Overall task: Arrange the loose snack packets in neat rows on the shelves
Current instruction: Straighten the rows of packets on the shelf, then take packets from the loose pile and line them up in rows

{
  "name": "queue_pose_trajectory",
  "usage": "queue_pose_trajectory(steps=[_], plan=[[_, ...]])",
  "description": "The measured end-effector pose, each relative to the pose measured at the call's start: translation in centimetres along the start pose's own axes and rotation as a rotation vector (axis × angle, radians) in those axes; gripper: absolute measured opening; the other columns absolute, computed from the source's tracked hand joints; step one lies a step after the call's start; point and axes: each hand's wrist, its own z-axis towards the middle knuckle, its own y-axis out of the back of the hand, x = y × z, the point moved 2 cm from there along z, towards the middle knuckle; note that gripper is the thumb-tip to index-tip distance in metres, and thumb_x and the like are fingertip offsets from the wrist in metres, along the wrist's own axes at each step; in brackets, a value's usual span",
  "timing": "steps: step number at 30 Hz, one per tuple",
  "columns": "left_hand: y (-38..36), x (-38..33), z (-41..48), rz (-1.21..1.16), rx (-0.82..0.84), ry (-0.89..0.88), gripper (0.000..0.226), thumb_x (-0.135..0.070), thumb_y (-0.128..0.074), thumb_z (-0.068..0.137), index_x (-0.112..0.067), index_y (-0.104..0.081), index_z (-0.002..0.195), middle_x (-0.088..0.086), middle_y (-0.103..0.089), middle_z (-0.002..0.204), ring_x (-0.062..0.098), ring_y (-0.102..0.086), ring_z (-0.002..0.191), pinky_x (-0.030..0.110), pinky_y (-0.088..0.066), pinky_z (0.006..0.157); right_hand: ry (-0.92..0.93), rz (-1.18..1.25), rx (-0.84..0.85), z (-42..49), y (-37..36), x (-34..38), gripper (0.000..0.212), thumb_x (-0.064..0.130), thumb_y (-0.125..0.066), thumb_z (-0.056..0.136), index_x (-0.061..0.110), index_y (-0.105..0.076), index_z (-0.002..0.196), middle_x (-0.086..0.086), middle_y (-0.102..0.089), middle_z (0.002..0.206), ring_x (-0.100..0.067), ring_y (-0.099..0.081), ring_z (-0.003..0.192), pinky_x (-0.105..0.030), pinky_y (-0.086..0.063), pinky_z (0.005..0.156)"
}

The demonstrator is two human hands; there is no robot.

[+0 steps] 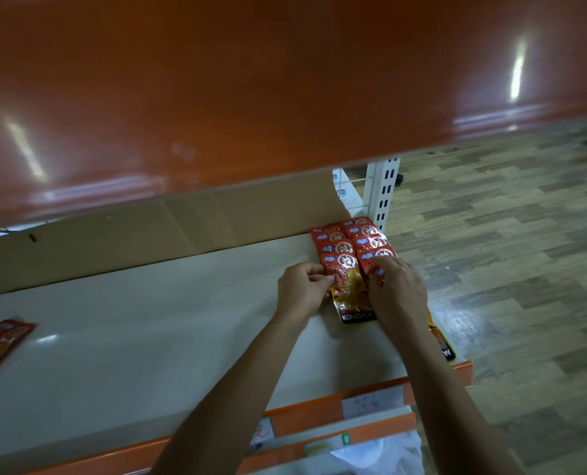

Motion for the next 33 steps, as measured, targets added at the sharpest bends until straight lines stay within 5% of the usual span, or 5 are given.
queue_pose_trajectory(steps=[5, 12, 18, 24, 33], plan=[[-0.2, -0.1, 0.0, 0.052, -0.021, -0.024, 0.025, -0.019, -0.073, 0.085, -0.011, -0.065, 0.108, -0.006, -0.066, 0.085, 0.003, -0.065, 0.068, 0.021, -0.058, 0.067, -0.001, -0.026, 0.010, 0.0, 0.0, 0.0, 0.028, 0.010, -0.057, 0.088, 0.007, -0.066, 0.115, -0.015, -0.065, 0.116, -0.033, -0.054, 0.109, -0.037, -0.039, 0.088], [0.0, 0.1, -0.6, 0.126, -0.063, -0.071, 0.022, -0.024, -0.076, 0.082, -0.020, -0.060, 0.096, -0.013, -0.063, 0.074, 0.003, -0.067, 0.061, 0.025, -0.059, 0.065, -0.001, -0.037, -0.004, -0.2, 0.1, 0.2, 0.032, 0.009, -0.057, 0.087, 0.008, -0.064, 0.118, -0.015, -0.065, 0.117, -0.033, -0.055, 0.107, -0.038, -0.038, 0.090], [1.1, 0.2, -1.2, 0.187, -0.103, -0.109, 0.021, -0.025, -0.072, 0.085, -0.014, -0.067, 0.102, 0.001, -0.072, 0.087, 0.015, -0.070, 0.076, 0.038, -0.059, 0.078, 0.094, 0.029, -0.042, -0.9, -0.4, 2.5, 0.033, 0.003, -0.063, 0.081, 0.006, -0.068, 0.113, -0.014, -0.066, 0.116, -0.034, -0.056, 0.109, -0.039, -0.037, 0.095], [6.0, 0.3, -2.1, 0.433, -0.227, -0.266, 0.027, -0.033, -0.065, 0.090, -0.020, -0.067, 0.114, -0.007, -0.072, 0.104, 0.005, -0.065, 0.092, 0.018, -0.049, 0.083, 0.251, 0.038, 0.077, -2.7, -3.4, 7.2, 0.029, 0.005, -0.060, 0.083, 0.007, -0.067, 0.112, -0.010, -0.066, 0.115, -0.030, -0.054, 0.110, -0.037, -0.038, 0.096], [17.3, 3.5, -3.9, 0.746, -0.409, -0.290, 0.033, -0.031, -0.056, 0.095, -0.024, -0.060, 0.127, -0.003, -0.066, 0.120, 0.016, -0.060, 0.107, 0.027, -0.048, 0.088, 0.460, 0.082, 0.225, -7.0, -9.1, 17.2, 0.032, 0.010, -0.060, 0.088, 0.008, -0.065, 0.120, -0.009, -0.064, 0.124, -0.027, -0.054, 0.121, -0.038, -0.039, 0.105]])
